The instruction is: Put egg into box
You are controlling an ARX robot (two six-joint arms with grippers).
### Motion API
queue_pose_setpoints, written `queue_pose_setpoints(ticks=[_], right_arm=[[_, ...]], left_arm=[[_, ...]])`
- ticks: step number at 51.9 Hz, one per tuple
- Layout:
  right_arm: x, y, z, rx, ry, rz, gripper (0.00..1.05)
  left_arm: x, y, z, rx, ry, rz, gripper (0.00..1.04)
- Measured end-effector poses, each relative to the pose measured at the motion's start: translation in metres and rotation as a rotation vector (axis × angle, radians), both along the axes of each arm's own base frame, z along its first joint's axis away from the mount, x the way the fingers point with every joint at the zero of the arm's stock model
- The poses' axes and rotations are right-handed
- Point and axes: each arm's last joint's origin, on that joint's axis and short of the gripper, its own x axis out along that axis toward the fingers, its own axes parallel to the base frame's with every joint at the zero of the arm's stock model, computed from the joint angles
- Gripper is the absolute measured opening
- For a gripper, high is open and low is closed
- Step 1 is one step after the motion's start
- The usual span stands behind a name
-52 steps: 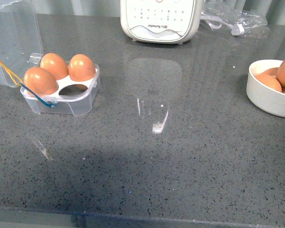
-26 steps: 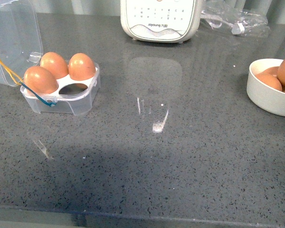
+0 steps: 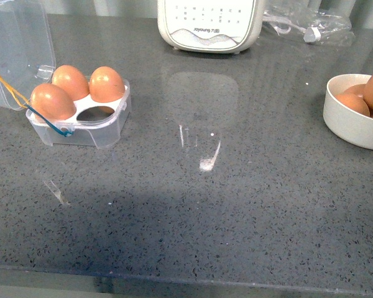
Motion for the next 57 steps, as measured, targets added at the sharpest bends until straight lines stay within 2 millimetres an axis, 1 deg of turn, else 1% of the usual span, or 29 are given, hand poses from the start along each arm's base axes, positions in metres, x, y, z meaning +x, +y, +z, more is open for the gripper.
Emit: queue_pose_setpoints(ticks=[8,22,26,35,38,43,47,52,57], right_arm=[[0.009,0.003,-0.004,-0.004,0.002,0.006,0.97],[0.016,0.01,-0.007,0.002,0.01,0.014,0.97],[0.019,0.011,-0.008,-0.004,0.012,0.001,0.88],[0.021,0.012,-0.009,0.034,0.011,0.01,0.54],[0.02,0.013,-0.008,0.044,0.011,0.021,0.47],[0.02,0.016,-0.006,0.051,0.002,0.027,0.43],[0.018,0.019,0.001,0.054,-0.019,0.044,0.4],[0.012,0.031,0.019,0.067,-0.087,0.115,0.39],[0.006,0.048,0.038,0.099,-0.145,0.202,0.38]], left_arm=[[0.0,0.0,0.0,0.0,0.0,0.0,0.98],[0.0,0.0,0.0,0.0,0.0,0.0,0.98],[0.0,0.0,0.0,0.0,0.0,0.0,0.98],[0.0,0.0,0.0,0.0,0.0,0.0,0.98],[0.0,0.0,0.0,0.0,0.0,0.0,0.98],[0.0,0.0,0.0,0.0,0.0,0.0,0.98],[0.0,0.0,0.0,0.0,0.0,0.0,0.98],[0.0,0.0,0.0,0.0,0.0,0.0,0.98],[0.0,0.0,0.0,0.0,0.0,0.0,0.98]])
